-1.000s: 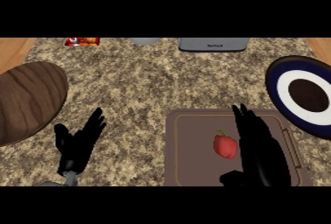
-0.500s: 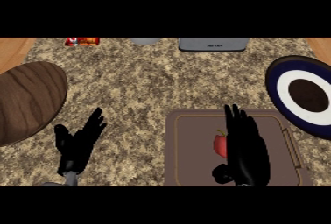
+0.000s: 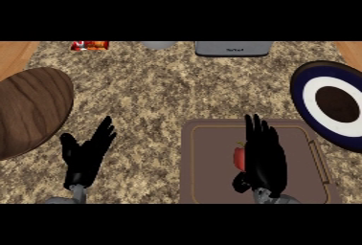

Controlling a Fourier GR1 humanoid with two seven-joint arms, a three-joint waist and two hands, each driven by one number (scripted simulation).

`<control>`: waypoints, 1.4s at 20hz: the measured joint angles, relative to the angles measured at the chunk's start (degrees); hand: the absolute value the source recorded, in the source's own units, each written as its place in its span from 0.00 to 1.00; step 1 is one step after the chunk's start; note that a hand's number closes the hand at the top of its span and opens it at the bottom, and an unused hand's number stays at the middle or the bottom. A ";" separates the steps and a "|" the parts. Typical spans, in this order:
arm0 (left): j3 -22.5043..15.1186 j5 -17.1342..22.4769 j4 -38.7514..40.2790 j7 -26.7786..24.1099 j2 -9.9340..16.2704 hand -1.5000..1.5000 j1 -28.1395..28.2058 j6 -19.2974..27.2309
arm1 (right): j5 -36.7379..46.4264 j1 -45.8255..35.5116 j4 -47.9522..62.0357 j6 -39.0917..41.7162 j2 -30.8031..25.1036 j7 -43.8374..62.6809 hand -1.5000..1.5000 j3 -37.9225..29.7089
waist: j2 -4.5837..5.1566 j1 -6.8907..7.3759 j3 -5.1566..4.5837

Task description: Pick the bell pepper from the tray and place it in the plate

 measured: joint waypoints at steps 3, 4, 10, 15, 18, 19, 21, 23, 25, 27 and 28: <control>0.47 -1.11 -0.18 0.59 -0.79 0.50 -0.05 -0.03 | 0.70 -0.55 1.97 0.80 1.63 -0.76 0.00 -0.74 | 0.03 0.00 -0.01; 0.54 -1.09 -1.41 1.52 -0.72 0.50 0.58 0.02 | 0.73 -0.93 3.68 0.36 1.75 -1.55 1.00 -1.41 | 0.03 0.07 -0.04; 0.71 -2.01 -1.95 1.46 -1.52 0.50 1.44 -0.79 | 1.02 -0.30 3.72 4.27 -0.20 -5.06 1.00 -1.27 | -0.17 0.00 -0.20; 2.37 -2.56 -0.21 -0.53 -1.75 0.50 1.33 -2.34 | 3.46 -0.17 3.69 4.42 -0.44 -7.02 1.00 -1.38 | -0.33 0.01 -0.12; 2.24 -3.27 -0.93 0.11 -2.33 0.50 1.34 -2.04 | 5.54 -1.34 4.90 2.68 -0.26 -7.09 1.00 -2.56 | -0.25 0.09 -0.15; 2.17 -3.27 -1.06 0.13 -2.28 0.50 1.21 -2.21 | 6.15 -3.31 6.95 1.11 0.60 -5.49 1.00 -4.89 | -0.05 0.48 -0.13; 2.02 -3.17 -1.18 0.43 -2.29 0.50 0.65 -2.49 | 7.45 -7.47 9.67 -1.46 2.50 -0.44 1.00 -10.32 | 0.54 1.10 -0.07; 1.87 -3.13 -1.45 0.34 -2.47 0.50 0.36 -2.56 | 8.65 -10.95 11.32 -3.99 3.77 4.00 1.00 -15.93 | 1.12 1.64 0.00; 1.53 -3.26 -1.62 0.16 -2.66 0.50 -0.02 -2.70 | 10.79 -14.73 12.64 -6.81 3.94 6.89 1.00 -20.71 | 1.61 2.37 0.02; 1.13 -3.33 -1.78 0.31 -2.67 0.50 -0.48 -3.06 | 14.02 -18.73 14.14 -9.34 3.00 8.41 1.00 -24.57 | 1.98 3.33 -0.01; 0.81 -3.37 -1.79 0.34 -2.88 0.50 -0.74 -3.18 | 15.94 -20.76 14.89 -10.45 2.24 8.94 1.00 -26.18 | 2.15 3.76 -0.05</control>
